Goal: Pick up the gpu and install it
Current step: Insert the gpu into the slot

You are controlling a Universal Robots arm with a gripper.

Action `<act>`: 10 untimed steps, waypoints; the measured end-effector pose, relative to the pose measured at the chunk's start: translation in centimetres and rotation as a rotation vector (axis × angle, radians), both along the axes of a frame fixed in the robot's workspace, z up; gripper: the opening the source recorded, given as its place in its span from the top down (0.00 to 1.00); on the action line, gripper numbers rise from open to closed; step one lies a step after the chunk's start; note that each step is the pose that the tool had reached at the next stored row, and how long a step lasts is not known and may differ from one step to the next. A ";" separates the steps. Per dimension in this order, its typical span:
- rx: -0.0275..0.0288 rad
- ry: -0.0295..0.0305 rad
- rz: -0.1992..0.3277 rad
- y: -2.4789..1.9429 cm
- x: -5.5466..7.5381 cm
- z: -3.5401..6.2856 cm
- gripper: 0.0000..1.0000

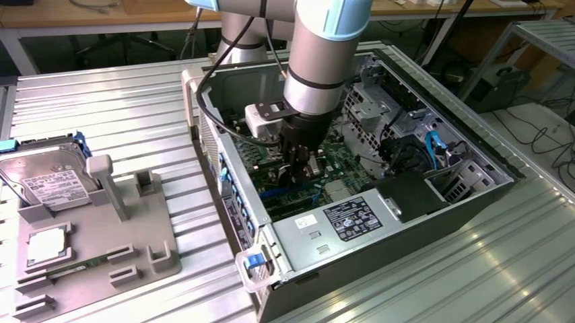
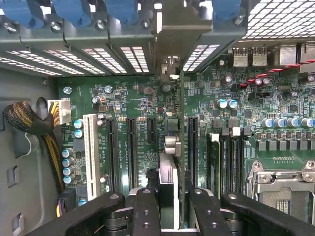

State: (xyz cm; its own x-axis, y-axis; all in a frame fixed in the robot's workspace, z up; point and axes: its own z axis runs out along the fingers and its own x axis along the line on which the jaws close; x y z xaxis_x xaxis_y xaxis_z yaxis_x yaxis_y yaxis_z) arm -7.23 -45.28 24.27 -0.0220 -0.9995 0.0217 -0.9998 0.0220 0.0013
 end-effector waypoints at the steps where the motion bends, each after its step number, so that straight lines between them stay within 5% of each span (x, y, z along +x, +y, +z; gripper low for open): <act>1: -0.0002 0.0001 0.000 0.00 0.0 0.00 0.72; 10: 0.0015 0.0002 0.000 0.08 -0.3 -0.56 0.72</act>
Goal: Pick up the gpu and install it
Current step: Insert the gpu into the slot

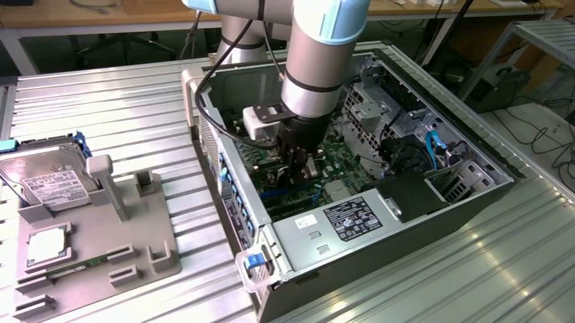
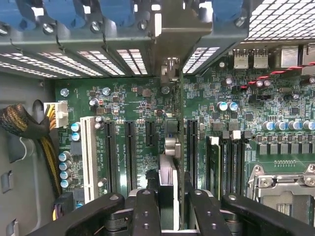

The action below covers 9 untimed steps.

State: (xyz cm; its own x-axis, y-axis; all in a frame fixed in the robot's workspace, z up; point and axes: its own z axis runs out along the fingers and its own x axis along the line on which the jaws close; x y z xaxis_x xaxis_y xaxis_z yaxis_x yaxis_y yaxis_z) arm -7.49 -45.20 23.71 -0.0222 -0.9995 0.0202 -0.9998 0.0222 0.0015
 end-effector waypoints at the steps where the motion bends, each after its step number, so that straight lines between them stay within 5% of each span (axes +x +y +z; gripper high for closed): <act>1: 0.0001 0.0001 0.000 0.00 0.0 -0.12 0.72; 9: 0.0012 0.0018 0.000 0.01 0.0 -0.58 0.72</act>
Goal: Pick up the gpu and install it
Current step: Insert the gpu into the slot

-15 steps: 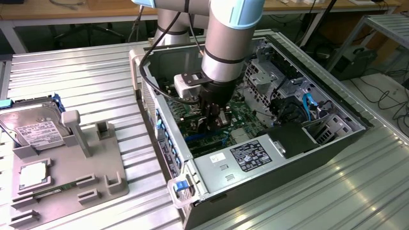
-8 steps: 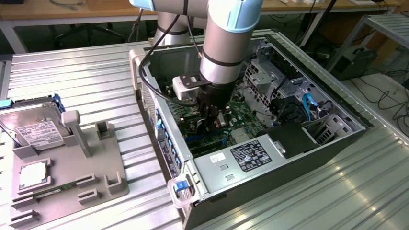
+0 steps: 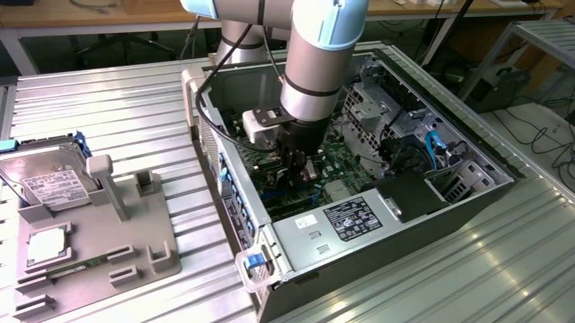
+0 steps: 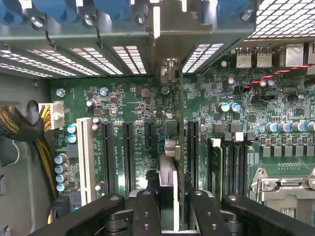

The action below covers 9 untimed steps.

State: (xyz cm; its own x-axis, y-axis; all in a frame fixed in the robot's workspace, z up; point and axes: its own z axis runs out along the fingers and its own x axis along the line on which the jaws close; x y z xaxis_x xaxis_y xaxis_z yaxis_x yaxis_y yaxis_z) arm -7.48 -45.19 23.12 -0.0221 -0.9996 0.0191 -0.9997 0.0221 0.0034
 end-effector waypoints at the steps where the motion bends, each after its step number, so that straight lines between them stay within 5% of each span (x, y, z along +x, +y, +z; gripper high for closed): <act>1: 0.0000 0.0000 0.000 0.00 0.0 0.00 0.72; 9: -0.0001 0.0001 0.000 0.00 -0.4 -0.87 0.72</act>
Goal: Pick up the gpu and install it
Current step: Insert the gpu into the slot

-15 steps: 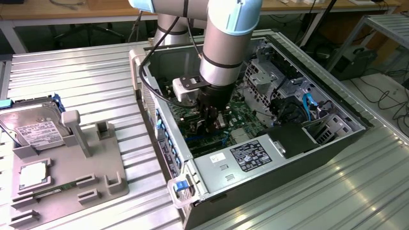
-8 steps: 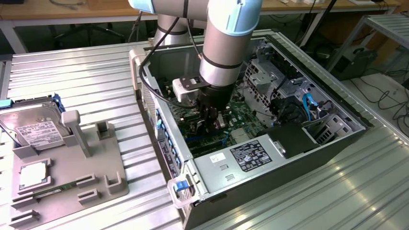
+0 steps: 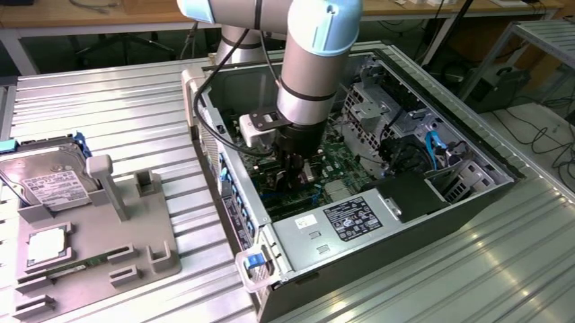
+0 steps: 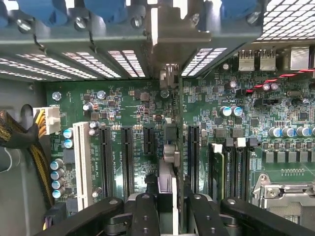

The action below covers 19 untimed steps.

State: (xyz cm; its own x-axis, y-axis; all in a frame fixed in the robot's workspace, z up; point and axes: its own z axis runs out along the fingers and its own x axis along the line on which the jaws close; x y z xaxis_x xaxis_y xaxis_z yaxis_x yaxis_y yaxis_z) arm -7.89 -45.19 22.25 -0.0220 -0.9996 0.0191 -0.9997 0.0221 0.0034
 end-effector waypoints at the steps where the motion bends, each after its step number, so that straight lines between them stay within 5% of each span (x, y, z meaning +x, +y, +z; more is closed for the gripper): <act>1: 0.0001 -0.0001 0.000 0.00 0.0 0.00 0.72; 10: -0.0003 -0.0003 0.000 0.00 0.0 0.38 0.64; 19: 0.0000 -0.0021 0.000 0.00 0.0 5.25 0.64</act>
State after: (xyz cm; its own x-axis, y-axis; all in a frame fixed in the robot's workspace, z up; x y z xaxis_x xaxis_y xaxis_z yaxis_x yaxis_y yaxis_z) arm -7.89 -45.19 27.50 -0.0221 -0.9996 0.0191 -0.9998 0.0221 0.0013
